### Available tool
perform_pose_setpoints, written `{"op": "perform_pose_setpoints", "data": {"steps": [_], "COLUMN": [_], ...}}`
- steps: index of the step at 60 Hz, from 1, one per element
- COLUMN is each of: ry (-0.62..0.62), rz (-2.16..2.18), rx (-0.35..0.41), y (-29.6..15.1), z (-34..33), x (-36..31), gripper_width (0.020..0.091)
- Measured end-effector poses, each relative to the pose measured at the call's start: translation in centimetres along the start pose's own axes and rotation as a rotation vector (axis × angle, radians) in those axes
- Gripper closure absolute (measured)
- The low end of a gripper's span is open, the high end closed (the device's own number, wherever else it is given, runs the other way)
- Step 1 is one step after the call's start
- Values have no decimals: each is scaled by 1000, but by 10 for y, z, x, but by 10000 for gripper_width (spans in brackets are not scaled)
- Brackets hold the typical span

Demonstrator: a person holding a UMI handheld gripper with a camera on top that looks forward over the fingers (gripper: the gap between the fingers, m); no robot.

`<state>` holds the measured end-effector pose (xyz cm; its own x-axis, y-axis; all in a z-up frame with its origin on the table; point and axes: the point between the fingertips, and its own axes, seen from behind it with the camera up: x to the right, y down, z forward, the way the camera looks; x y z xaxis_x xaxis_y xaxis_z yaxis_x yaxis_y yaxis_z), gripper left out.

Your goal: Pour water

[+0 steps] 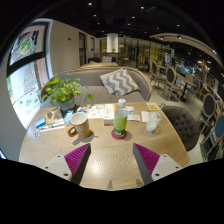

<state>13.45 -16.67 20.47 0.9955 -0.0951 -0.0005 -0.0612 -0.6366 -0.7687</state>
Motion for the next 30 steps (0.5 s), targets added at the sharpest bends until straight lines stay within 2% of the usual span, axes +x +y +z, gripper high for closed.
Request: {"op": "perform_pose_setpoints", "data": {"steps": [13, 30], "ry": [21, 32], "rz": [-7, -28], "rx": [6, 25], "y": [16, 16], "z": [-72, -106], "x": [-29, -49], "gripper_width": [249, 244]}}
